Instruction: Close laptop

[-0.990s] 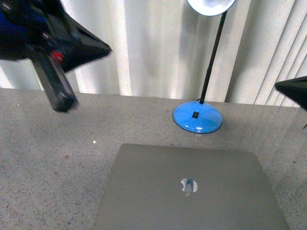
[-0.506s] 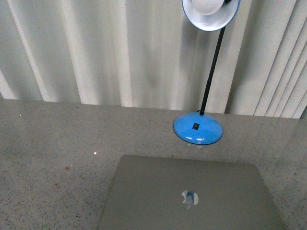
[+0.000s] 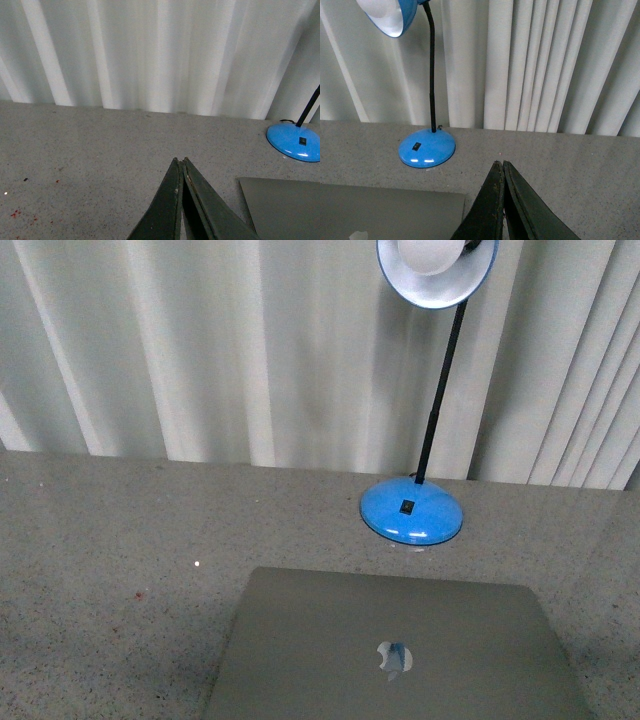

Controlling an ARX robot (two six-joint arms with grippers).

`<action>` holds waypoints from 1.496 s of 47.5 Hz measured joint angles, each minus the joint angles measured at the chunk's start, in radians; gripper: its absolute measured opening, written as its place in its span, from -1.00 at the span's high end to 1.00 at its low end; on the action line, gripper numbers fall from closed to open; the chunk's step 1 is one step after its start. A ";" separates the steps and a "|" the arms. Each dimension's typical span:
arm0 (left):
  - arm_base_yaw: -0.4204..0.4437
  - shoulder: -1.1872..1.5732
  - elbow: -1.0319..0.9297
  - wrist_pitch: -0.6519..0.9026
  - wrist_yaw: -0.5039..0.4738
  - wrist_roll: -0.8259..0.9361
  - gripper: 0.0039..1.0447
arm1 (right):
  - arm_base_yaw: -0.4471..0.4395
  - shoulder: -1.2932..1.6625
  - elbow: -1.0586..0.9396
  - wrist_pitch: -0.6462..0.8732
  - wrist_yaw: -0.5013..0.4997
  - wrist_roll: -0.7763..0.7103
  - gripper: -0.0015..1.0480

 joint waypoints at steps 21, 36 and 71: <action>0.000 -0.203 -0.066 -0.108 0.000 -0.003 0.94 | 0.000 -0.214 -0.069 -0.132 0.000 0.002 0.94; 0.000 -0.385 -0.066 -0.282 0.000 -0.003 0.94 | 0.000 -0.401 -0.069 -0.311 0.000 0.002 0.94; 0.000 -0.678 -0.066 -0.580 0.000 -0.003 0.94 | 0.000 -0.699 -0.069 -0.615 0.000 0.002 0.94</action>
